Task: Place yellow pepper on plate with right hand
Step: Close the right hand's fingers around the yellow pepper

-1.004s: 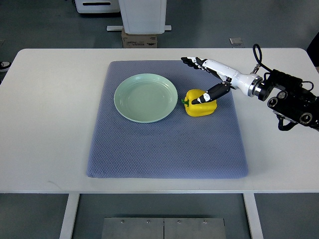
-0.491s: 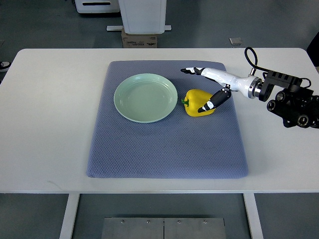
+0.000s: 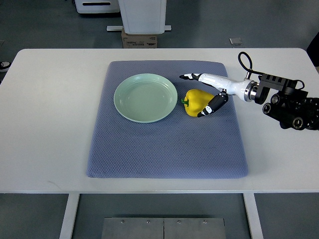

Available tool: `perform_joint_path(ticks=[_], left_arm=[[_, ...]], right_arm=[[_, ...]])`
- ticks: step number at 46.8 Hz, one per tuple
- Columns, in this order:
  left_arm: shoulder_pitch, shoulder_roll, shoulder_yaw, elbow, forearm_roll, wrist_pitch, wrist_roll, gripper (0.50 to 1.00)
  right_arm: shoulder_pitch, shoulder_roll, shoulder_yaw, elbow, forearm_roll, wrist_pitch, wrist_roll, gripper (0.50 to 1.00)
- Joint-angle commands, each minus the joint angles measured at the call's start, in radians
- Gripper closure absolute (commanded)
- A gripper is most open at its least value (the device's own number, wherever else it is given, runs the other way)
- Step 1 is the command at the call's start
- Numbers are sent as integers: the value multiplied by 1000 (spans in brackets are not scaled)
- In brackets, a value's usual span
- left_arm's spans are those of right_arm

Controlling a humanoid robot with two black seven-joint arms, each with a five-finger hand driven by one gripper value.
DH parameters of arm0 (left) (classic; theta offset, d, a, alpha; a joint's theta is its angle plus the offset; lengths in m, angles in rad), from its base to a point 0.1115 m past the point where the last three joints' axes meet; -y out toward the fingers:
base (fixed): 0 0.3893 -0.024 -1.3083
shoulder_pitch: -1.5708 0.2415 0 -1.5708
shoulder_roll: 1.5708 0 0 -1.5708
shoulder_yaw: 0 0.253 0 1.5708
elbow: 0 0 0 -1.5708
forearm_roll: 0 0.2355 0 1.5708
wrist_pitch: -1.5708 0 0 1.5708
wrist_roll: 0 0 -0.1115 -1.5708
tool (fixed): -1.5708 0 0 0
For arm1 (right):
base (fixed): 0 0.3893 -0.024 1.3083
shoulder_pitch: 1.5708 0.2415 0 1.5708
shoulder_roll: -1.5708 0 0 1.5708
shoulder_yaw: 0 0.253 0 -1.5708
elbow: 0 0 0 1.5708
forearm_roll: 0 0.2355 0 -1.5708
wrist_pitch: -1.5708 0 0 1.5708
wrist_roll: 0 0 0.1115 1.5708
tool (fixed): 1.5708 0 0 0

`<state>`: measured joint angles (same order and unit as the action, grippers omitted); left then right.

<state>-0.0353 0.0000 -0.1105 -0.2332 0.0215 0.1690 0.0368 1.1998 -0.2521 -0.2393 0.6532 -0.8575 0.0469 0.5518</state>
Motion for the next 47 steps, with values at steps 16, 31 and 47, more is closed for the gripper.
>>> perform_joint_path(ticks=[16,31,47], left_arm=[[0,0,0,0,0,0,0,500],[0,0,0,0,0,0,0,500],[0,0,0,0,0,0,0,500]], right_arm=[[-5,7,-49,-23,0,1,0,551],[-8,8,-58,-46,0,1,3,609],[-13,8,-60,-50,0,1,3,626]])
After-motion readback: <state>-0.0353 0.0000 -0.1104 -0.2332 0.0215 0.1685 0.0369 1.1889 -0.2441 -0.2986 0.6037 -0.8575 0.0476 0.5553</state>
